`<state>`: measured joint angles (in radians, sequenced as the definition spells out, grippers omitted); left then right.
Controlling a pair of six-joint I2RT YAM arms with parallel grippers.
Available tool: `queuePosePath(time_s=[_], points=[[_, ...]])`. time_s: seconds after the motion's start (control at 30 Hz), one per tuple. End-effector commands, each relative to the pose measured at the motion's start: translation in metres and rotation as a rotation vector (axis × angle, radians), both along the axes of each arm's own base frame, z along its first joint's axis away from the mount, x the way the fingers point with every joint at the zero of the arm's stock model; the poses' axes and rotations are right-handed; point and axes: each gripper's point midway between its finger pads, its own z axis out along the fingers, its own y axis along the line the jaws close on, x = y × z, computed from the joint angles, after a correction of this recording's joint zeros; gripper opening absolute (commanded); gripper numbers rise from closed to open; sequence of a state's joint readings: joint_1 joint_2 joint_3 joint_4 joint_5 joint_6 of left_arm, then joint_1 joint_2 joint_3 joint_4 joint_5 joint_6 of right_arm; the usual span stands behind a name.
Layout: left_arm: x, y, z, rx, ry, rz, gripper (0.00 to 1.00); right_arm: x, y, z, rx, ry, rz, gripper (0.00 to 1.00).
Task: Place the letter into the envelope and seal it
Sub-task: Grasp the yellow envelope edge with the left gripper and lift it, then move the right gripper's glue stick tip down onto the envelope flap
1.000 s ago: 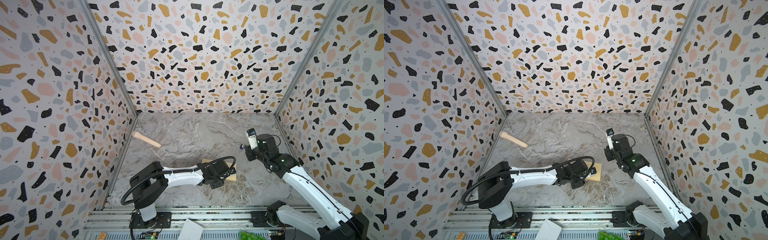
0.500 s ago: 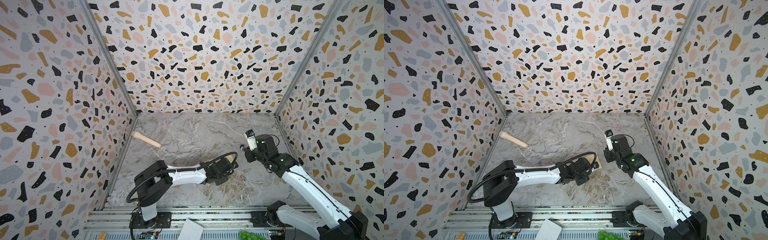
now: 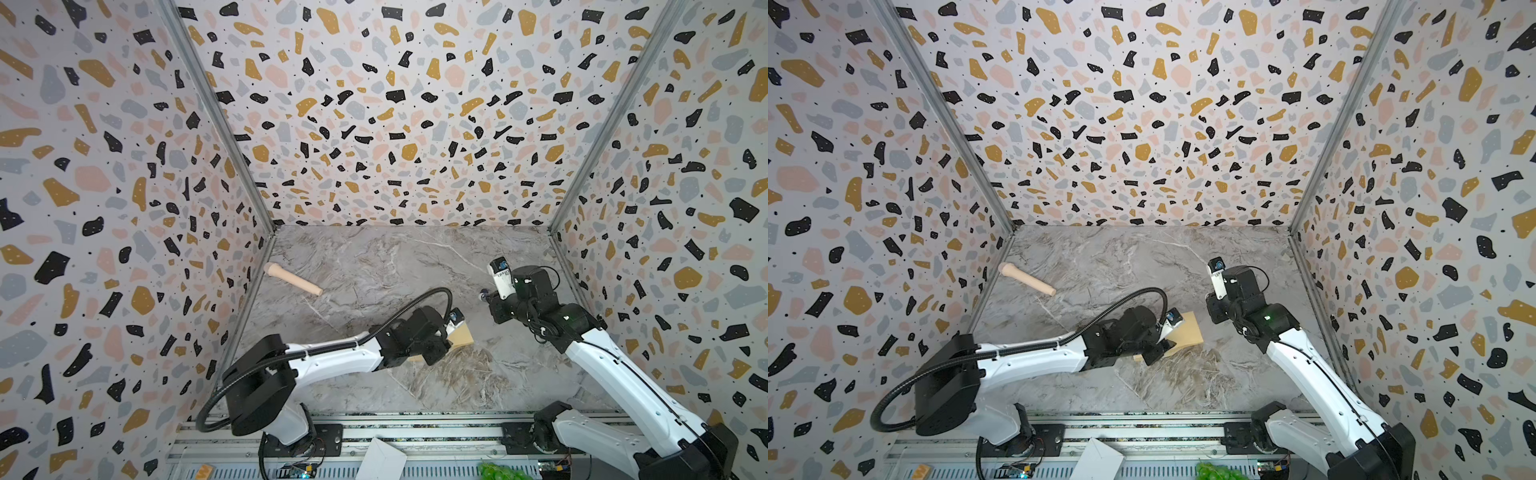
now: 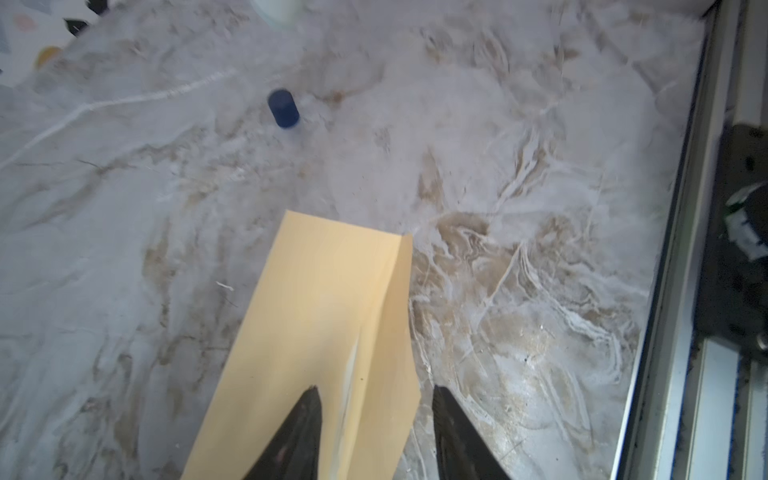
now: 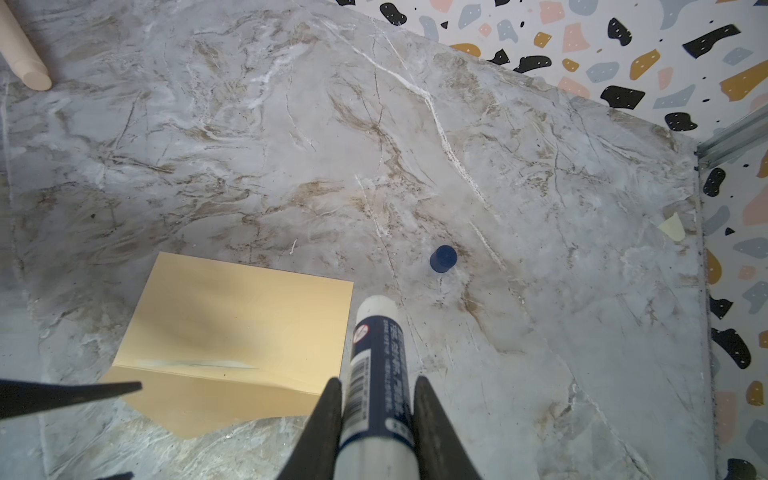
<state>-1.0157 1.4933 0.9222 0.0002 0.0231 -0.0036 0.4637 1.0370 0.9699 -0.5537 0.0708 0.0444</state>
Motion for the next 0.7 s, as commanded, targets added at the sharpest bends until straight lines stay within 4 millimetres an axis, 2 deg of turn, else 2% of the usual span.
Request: queuePosePath(time_s=[0.0,0.1,0.27,0.67], points=[[0.003,0.002,-0.001,-0.069,0.057,0.000,0.36,-0.001,0.007,0.018,0.044,-0.012,0.025,0.00],[0.000,0.001,-0.019,-0.017,0.092,-0.023,0.21,-0.003,0.014,0.019,0.074,0.004,0.047,0.00],[-0.008,-0.007,-0.045,0.003,0.156,-0.056,0.06,-0.004,0.020,0.015,0.086,0.043,0.068,0.00],[-0.033,-0.008,-0.114,0.171,0.198,-0.085,0.00,-0.006,0.022,0.012,0.085,0.055,0.078,0.00]])
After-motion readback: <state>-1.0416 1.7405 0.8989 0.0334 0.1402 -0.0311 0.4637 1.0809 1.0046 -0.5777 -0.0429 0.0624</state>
